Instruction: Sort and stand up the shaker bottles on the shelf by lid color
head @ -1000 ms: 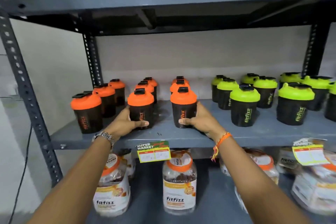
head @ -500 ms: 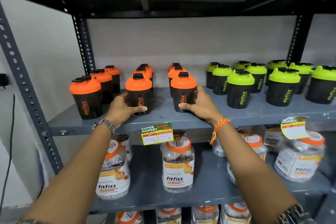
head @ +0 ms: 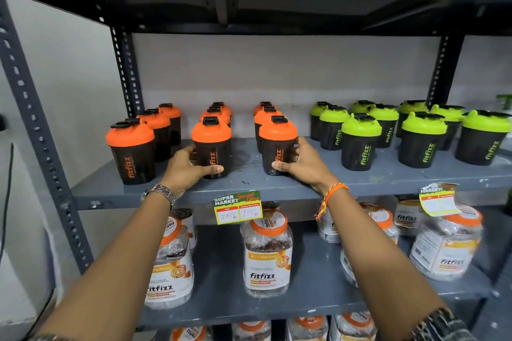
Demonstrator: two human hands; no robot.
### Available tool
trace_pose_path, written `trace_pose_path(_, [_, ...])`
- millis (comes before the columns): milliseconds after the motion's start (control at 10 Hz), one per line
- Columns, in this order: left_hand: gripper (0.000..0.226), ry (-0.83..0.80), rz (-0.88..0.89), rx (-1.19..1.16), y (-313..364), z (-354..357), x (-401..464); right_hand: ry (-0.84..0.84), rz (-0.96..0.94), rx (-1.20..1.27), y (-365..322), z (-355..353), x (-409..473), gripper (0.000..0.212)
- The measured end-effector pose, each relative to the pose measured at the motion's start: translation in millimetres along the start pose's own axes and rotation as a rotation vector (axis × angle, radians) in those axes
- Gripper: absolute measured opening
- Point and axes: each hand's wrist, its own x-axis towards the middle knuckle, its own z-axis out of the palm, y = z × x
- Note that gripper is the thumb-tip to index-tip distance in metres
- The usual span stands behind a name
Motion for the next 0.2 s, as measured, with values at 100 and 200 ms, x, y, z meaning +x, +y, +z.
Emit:
trace_pose_path(100, [0.112, -0.003, -0.023, -0.015, 4.0, 0.3, -1.2, -0.011, 0.026, -0.008, -4.2, -1.0, -2.4, 0.085])
trace_pose_path(200, [0.095, 0.022, -0.026, -0.033, 9.8, 3.2, -3.9, 0.006, 0.043, 0.086, -9.4, -0.8, -6.4, 0.102])
